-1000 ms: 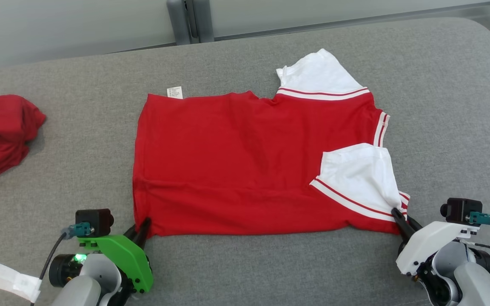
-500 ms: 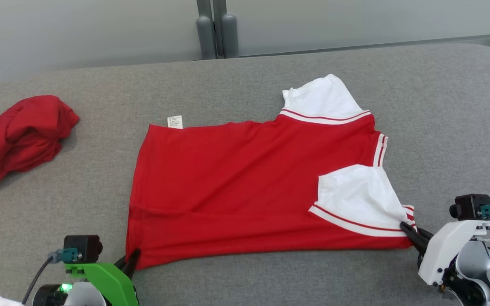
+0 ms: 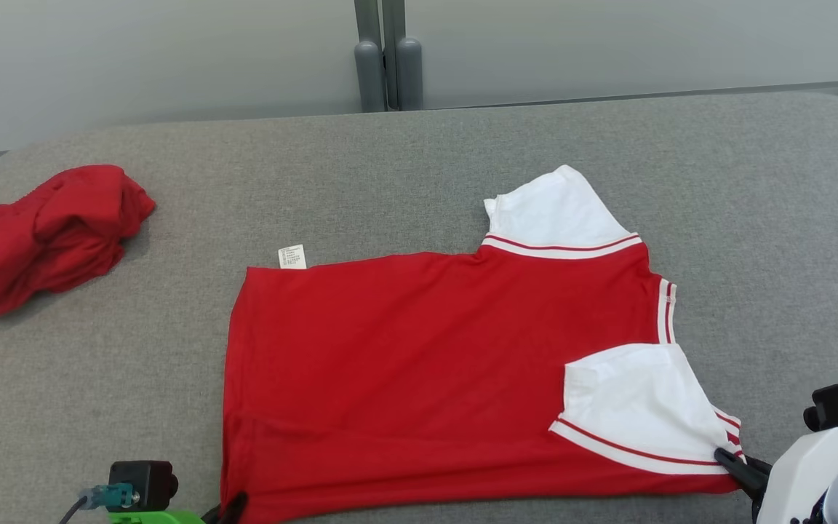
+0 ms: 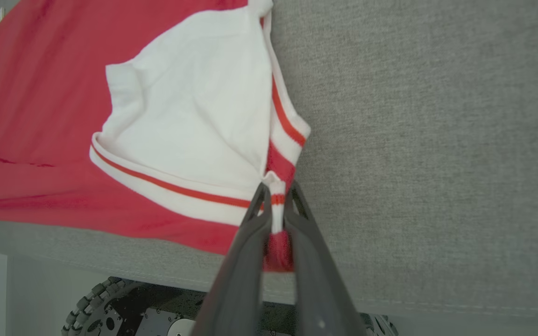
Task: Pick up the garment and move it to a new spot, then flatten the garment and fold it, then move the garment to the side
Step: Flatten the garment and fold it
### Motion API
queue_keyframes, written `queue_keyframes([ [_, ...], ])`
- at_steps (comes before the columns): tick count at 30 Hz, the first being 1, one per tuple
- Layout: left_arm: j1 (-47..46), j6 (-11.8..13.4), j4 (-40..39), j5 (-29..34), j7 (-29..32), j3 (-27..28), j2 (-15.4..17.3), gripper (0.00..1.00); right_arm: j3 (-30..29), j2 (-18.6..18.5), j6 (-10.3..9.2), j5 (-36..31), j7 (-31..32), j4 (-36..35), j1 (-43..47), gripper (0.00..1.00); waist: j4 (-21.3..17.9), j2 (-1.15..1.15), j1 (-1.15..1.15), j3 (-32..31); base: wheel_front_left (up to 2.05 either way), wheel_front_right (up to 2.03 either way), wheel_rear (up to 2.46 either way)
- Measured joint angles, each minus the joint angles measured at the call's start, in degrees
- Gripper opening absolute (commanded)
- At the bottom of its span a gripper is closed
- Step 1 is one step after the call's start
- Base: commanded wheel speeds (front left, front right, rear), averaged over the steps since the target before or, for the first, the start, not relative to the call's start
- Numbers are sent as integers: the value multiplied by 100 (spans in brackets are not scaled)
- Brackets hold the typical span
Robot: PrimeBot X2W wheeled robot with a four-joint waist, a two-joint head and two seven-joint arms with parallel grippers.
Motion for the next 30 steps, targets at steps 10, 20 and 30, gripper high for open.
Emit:
queue_keyframes([
  [10,32,171,-311,58,124,46,200,100,-208,347,-4,-357,83,-500,35,100,-54,0,0,53,0,0,0],
  [20,-1555,176,-346,642,-296,388,400,100,-87,365,-7,-960,-1333,-775,-1787,100,-96,0,0,516,0,0,0],
  [30,-3128,-211,579,1014,-353,-66,-92,100,747,174,-4,-1139,-2105,999,-4160,100,-24,0,0,1482,0,0,0],
])
